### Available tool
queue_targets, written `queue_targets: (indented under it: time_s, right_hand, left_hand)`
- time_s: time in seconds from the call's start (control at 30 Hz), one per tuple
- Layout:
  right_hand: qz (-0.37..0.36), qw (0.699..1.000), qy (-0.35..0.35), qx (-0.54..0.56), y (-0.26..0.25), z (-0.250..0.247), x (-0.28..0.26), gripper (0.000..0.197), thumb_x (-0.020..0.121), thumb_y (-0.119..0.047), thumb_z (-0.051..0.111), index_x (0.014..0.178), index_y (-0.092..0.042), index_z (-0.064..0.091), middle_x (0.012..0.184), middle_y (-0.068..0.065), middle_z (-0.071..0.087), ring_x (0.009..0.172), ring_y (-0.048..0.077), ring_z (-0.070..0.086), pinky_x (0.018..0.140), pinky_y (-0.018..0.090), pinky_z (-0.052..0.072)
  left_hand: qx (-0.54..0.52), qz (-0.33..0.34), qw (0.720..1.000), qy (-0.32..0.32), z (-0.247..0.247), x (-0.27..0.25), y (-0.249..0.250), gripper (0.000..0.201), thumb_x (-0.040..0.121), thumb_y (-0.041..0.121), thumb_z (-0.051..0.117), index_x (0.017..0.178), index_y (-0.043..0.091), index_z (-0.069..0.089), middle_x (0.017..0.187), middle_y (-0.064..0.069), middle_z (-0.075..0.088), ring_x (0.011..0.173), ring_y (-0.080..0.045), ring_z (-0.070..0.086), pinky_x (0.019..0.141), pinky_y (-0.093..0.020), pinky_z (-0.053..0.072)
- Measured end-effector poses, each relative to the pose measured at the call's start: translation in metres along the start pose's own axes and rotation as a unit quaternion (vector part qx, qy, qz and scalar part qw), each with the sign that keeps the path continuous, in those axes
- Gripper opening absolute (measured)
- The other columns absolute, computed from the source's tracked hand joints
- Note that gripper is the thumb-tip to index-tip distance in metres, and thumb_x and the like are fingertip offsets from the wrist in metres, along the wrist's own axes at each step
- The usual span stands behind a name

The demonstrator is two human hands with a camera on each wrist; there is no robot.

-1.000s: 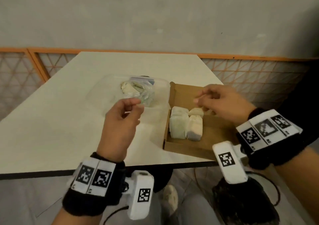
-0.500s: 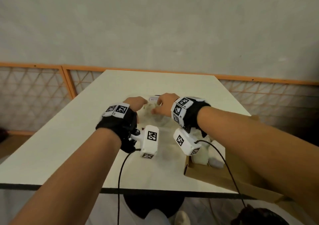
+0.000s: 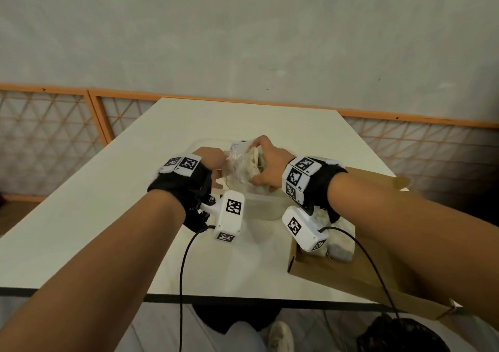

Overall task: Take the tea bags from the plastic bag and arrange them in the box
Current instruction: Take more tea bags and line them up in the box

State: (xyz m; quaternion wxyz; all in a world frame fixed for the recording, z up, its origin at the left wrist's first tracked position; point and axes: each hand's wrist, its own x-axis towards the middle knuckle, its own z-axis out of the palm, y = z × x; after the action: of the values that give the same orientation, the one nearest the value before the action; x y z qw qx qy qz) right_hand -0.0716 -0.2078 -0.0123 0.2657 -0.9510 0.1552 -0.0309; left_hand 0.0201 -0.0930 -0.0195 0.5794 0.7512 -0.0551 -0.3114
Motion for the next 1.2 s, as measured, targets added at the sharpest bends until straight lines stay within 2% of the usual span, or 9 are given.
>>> queue_targets:
  time_s: [0.2,0.4,0.47,0.6,0.67,0.8,1.0,1.13,1.2]
  right_hand:
    - [-0.044,0.998,0.035,0.027,0.010,-0.011,-0.002,0.041,0.081,-0.017,0.068,0.121,-0.023,0.059,0.099,-0.001,0.062,0.079,0.019,0.057,0.067,0.027,0.051]
    - [-0.028,0.986,0.078,0.144,0.019,-0.032,0.004,0.026,0.081,-0.009,0.065,0.102,-0.024,0.067,0.087,0.000,0.064,0.061,0.011,0.056,0.046,0.019,0.048]
    - [-0.025,0.978,0.089,0.187,0.020,-0.039,0.005,0.026,0.081,-0.008,0.066,0.102,-0.023,0.066,0.087,0.002,0.064,0.062,0.012,0.056,0.046,0.019,0.046]
    - [-0.036,0.963,0.086,0.252,0.016,-0.058,0.001,0.025,0.082,-0.005,0.066,0.103,-0.018,0.064,0.084,0.005,0.062,0.059,0.012,0.054,0.042,0.017,0.044]
    - [-0.044,0.959,0.084,0.268,0.012,-0.069,-0.005,0.024,0.082,-0.004,0.066,0.101,-0.019,0.064,0.082,0.005,0.062,0.058,0.011,0.054,0.042,0.017,0.043]
    - [-0.050,0.956,0.069,0.280,0.011,-0.086,-0.024,0.024,0.081,-0.003,0.066,0.100,-0.019,0.064,0.085,0.006,0.063,0.060,0.012,0.054,0.043,0.017,0.043]
    - [-0.054,0.939,0.060,0.335,0.020,-0.093,-0.070,0.023,0.083,-0.003,0.065,0.103,-0.014,0.064,0.085,0.005,0.064,0.062,0.011,0.057,0.044,0.019,0.043]
    - [-0.067,0.933,0.064,0.348,0.029,-0.090,-0.102,0.023,0.084,-0.003,0.063,0.105,-0.011,0.062,0.086,0.006,0.064,0.059,0.010,0.059,0.043,0.020,0.045]
    - [-0.087,0.953,0.045,0.287,0.034,-0.082,-0.114,0.026,0.083,-0.002,0.064,0.107,-0.011,0.062,0.092,0.005,0.066,0.073,0.013,0.064,0.057,0.023,0.054]
  left_hand:
    - [-0.134,-0.028,0.989,-0.061,-0.003,-0.003,-0.002,0.025,0.095,0.035,0.051,0.107,0.012,0.052,0.108,-0.014,0.062,0.092,-0.029,0.060,0.071,-0.044,0.051]
    - [0.003,0.039,0.999,-0.007,0.003,-0.001,-0.005,0.021,0.087,0.000,0.060,0.093,0.020,0.056,0.113,-0.011,0.058,0.094,-0.030,0.058,0.089,-0.050,0.052]
    - [0.022,0.039,0.999,0.004,0.003,0.001,-0.005,0.017,0.089,0.002,0.057,0.088,0.018,0.060,0.110,-0.007,0.059,0.103,-0.026,0.057,0.097,-0.046,0.049]
    - [0.030,0.041,0.998,0.031,0.003,-0.003,-0.004,0.023,0.090,0.018,0.061,0.112,0.010,0.063,0.124,-0.010,0.059,0.113,-0.026,0.056,0.095,-0.040,0.047]
    - [0.040,0.098,0.991,0.076,0.004,-0.008,-0.002,0.029,0.090,0.020,0.060,0.117,0.008,0.063,0.127,-0.011,0.059,0.111,-0.024,0.055,0.095,-0.037,0.046]
    - [-0.082,0.278,0.939,0.185,0.011,-0.035,0.001,0.009,0.089,0.014,0.057,0.089,0.018,0.064,0.097,0.004,0.065,0.098,-0.017,0.058,0.095,-0.034,0.048]
    - [-0.312,0.189,0.931,0.029,0.048,-0.099,-0.008,0.009,0.093,0.026,0.057,0.092,0.018,0.061,0.090,0.004,0.060,0.085,-0.011,0.057,0.063,-0.021,0.043]
    - [-0.437,0.075,0.883,-0.153,0.081,-0.119,-0.015,0.040,0.093,0.046,0.050,0.112,0.012,0.058,0.106,-0.004,0.060,0.096,-0.020,0.057,0.080,-0.032,0.049]
    - [-0.467,0.030,0.844,-0.261,0.099,-0.128,-0.017,0.057,0.091,0.055,0.044,0.126,0.011,0.055,0.122,-0.010,0.061,0.111,-0.028,0.058,0.097,-0.041,0.044]
